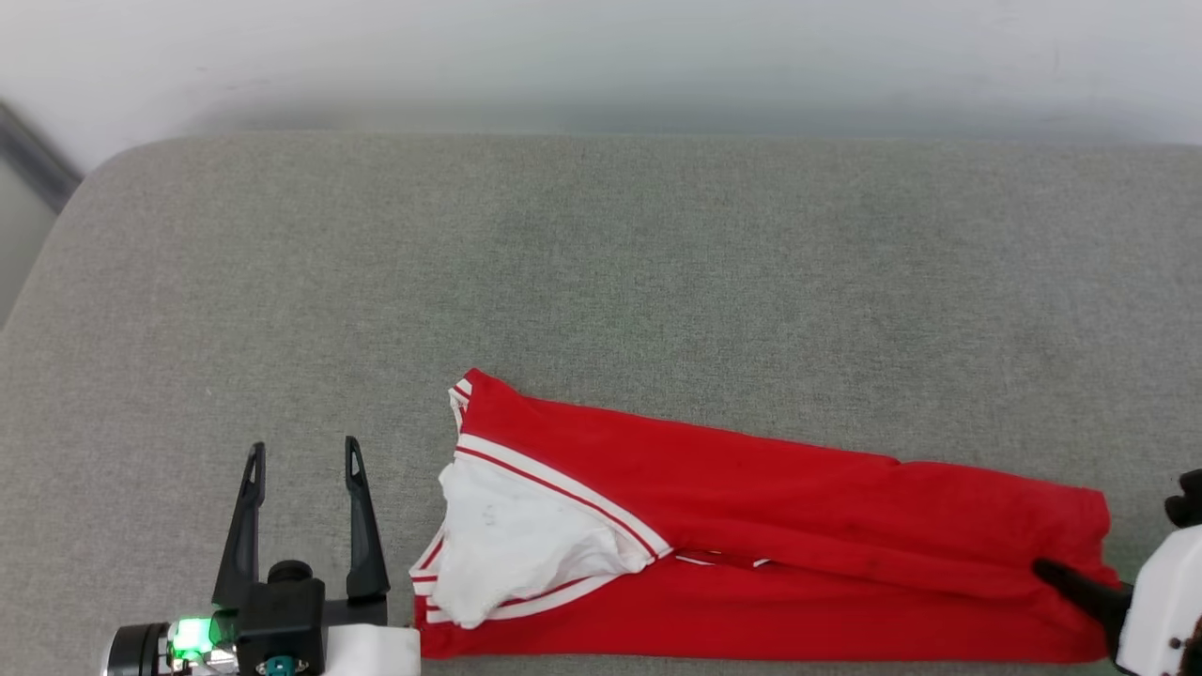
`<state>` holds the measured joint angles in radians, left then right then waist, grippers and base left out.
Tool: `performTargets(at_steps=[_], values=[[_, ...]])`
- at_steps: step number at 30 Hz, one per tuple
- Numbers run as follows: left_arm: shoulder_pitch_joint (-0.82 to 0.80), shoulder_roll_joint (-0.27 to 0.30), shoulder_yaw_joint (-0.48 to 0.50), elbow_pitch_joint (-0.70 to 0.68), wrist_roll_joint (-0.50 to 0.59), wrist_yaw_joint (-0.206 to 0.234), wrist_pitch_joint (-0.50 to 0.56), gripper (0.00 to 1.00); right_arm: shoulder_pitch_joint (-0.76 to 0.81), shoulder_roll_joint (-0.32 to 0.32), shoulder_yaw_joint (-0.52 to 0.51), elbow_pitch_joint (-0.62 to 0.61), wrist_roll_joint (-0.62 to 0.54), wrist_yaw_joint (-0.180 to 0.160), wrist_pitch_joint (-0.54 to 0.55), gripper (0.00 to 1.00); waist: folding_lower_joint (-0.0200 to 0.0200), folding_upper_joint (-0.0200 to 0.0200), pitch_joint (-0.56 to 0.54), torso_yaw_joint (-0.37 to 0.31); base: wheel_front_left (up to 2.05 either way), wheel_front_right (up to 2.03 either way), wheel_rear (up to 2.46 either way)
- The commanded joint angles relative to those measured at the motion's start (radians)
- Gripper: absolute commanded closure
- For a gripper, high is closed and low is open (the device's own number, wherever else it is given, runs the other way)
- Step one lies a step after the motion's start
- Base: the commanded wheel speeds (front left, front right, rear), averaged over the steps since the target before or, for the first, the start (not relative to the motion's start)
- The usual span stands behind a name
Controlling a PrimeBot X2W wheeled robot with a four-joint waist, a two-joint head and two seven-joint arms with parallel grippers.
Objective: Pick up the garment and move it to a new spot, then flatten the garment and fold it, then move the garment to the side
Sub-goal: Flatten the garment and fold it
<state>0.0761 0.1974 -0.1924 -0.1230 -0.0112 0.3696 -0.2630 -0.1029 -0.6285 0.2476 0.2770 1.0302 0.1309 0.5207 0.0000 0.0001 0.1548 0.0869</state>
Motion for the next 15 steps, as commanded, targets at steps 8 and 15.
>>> performTargets(at_steps=[8,15], values=[[0.042,0.001,-0.012,0.024,0.017,-0.001,-0.002,0.00,0.021,-0.127,-0.070,0.036,-0.005,0.000,0.067,1.00,0.0000,-0.0001,-0.031,-0.008,0.00,0.00,0.00],[0.044,0.008,-0.029,0.035,0.020,0.003,-0.002,0.00,0.025,-0.144,-0.109,0.007,0.037,0.000,0.184,1.00,0.0000,-0.0001,-0.039,-0.009,0.00,0.00,0.00]])
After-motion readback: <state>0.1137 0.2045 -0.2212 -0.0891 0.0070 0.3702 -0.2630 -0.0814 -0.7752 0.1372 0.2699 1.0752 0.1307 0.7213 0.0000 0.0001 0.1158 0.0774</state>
